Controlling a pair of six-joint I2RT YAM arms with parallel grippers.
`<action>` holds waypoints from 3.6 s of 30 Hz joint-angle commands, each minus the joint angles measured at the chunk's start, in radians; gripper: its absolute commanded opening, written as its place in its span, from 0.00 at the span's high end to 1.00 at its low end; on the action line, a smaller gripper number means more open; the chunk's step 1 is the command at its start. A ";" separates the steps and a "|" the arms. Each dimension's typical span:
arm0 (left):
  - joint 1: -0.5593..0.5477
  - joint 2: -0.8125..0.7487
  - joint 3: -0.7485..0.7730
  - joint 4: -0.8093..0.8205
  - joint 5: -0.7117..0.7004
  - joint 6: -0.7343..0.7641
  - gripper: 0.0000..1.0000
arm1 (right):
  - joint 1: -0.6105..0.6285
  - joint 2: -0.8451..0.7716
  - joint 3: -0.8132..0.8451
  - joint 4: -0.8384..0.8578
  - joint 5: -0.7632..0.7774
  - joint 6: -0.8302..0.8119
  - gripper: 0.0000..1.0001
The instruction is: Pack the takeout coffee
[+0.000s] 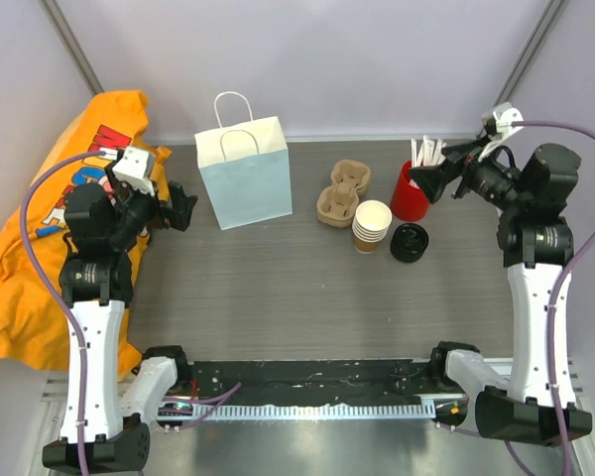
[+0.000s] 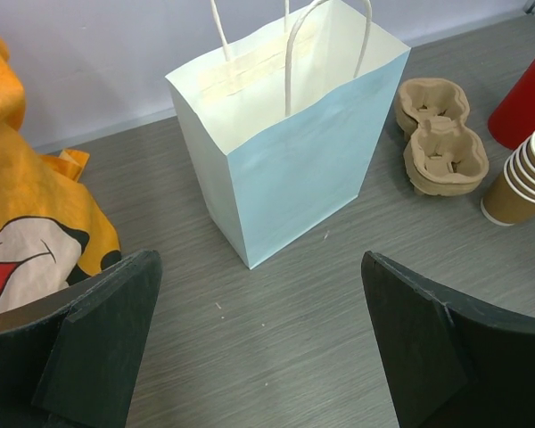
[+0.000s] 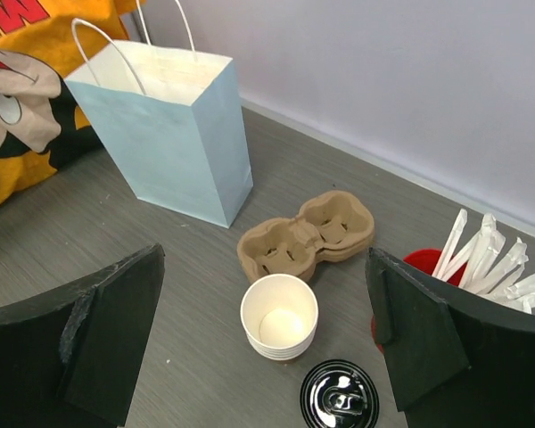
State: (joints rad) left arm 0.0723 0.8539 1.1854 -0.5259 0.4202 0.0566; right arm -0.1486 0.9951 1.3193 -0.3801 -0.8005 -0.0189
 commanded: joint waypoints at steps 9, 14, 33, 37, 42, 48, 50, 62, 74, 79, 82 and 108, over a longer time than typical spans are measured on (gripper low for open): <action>0.001 0.033 -0.023 0.058 0.048 0.017 0.00 | 0.314 0.281 0.260 -0.212 0.360 -0.228 0.00; 0.001 0.031 -0.059 0.050 0.012 0.037 0.00 | 0.400 0.505 0.481 -0.362 0.477 -0.355 0.00; 0.027 0.085 -0.090 0.006 0.018 0.023 0.00 | 0.469 1.232 1.094 -0.672 0.610 -0.638 0.14; 0.040 0.086 -0.096 0.003 0.029 0.022 0.00 | 0.500 1.258 1.072 -0.700 0.597 -0.664 0.15; 0.044 0.096 -0.095 -0.003 0.046 0.022 0.00 | 0.531 1.300 1.049 -0.707 0.633 -0.688 0.20; 0.046 0.100 -0.093 -0.013 0.061 0.020 0.00 | 0.550 1.366 1.083 -0.709 0.701 -0.708 0.22; 0.046 0.103 -0.095 -0.013 0.061 0.022 0.00 | 0.550 1.390 1.097 -0.712 0.722 -0.711 0.22; 0.057 0.120 -0.096 -0.017 0.083 0.015 0.00 | 0.550 1.427 1.100 -0.715 0.764 -0.742 0.32; 0.060 0.122 -0.101 -0.011 0.088 0.014 0.00 | 0.549 1.410 1.097 -0.792 0.670 -0.791 0.71; 0.060 0.117 -0.105 -0.010 0.089 0.014 0.00 | 0.549 1.392 1.097 -0.786 0.661 -0.782 0.72; 0.061 0.114 -0.107 -0.011 0.091 0.014 0.00 | 0.549 1.372 1.098 -0.758 0.667 -0.771 0.72; 0.066 0.106 -0.113 -0.002 0.094 0.011 0.00 | 0.549 1.306 1.037 -0.689 0.708 -0.770 0.71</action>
State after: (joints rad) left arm 0.1295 0.9794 1.0740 -0.5514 0.4946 0.0788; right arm 0.4000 2.2887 2.3512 -1.0805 -0.1173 -0.7662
